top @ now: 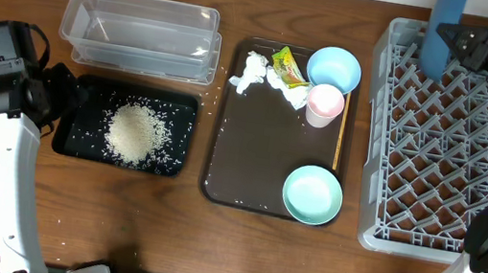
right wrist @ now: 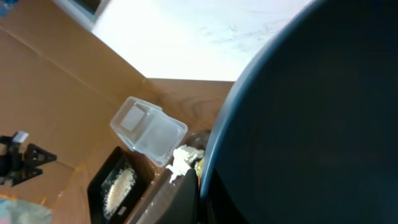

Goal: Sort waste into correct bins and load items into the dishwasher rack
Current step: 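Lift the blue plate and carry it right into the dish rack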

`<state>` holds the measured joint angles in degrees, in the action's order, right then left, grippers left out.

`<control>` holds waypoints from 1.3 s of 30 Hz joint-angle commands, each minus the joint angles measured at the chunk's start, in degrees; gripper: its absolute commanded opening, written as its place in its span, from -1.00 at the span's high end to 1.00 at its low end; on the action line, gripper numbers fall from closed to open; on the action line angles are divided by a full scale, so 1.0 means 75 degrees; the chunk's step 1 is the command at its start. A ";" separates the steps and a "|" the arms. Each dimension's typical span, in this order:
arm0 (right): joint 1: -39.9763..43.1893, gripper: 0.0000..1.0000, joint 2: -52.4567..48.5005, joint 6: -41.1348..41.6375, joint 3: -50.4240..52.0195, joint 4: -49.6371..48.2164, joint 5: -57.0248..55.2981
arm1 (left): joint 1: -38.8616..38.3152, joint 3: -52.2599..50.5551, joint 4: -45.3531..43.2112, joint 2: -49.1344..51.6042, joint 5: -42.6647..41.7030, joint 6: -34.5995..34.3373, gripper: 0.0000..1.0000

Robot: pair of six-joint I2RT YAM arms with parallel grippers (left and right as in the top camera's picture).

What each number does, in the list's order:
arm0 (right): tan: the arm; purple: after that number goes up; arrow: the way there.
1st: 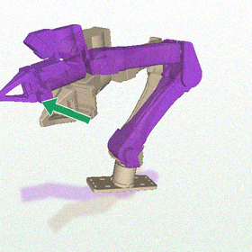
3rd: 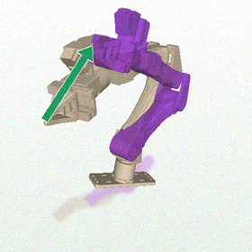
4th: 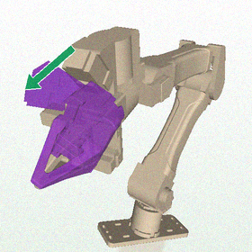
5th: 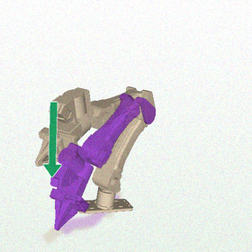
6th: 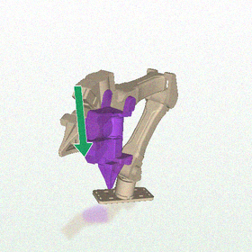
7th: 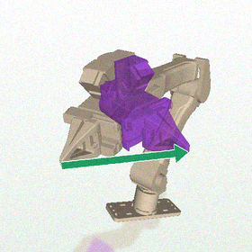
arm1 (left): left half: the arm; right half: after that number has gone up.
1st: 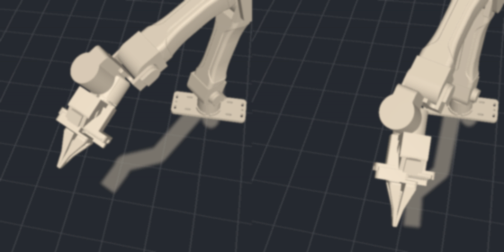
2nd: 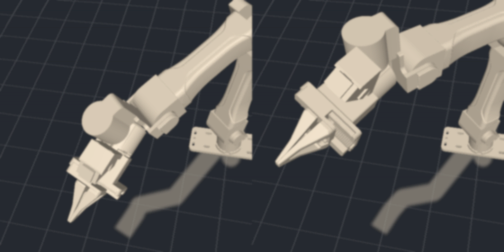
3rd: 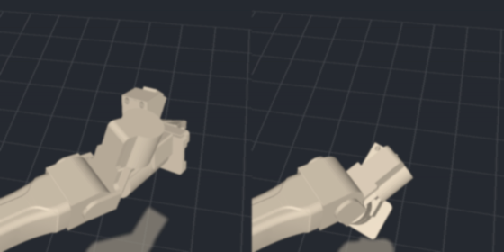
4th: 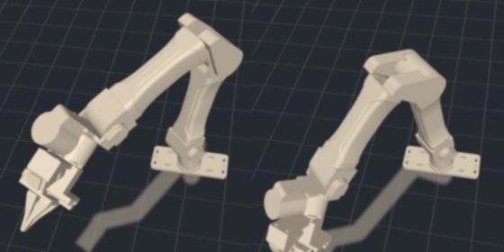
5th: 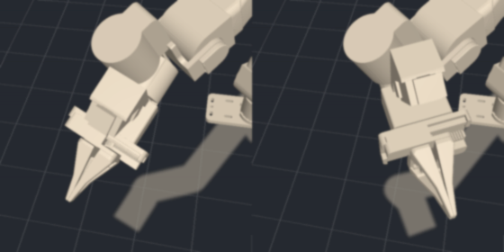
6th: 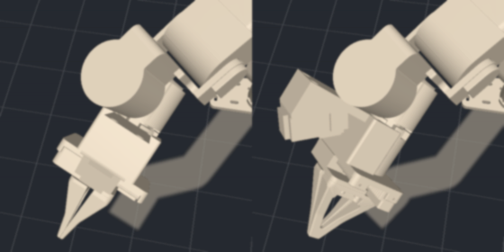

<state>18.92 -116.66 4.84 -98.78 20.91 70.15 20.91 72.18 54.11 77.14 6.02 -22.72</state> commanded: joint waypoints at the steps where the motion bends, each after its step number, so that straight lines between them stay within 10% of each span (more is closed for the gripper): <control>1: 0.0157 0.98 0.0038 0.0466 -0.0099 -0.0096 0.0679 | 0.0032 0.0154 0.0032 -0.0041 0.0090 -0.0012 -1.00; 22: 0.0720 0.98 0.0038 0.0839 -0.0099 0.0935 -0.0003 | 0.0032 0.0154 0.0032 -0.0041 0.0093 -0.0012 -1.00; 39: 0.0935 0.94 0.0965 0.0851 -0.0099 0.3238 -0.3695 | 0.0032 0.0154 0.0032 -0.0041 0.0090 -0.0012 -1.00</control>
<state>24.86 -110.41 9.39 -100.36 42.65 56.40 20.91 72.18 54.11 77.14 6.04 -22.72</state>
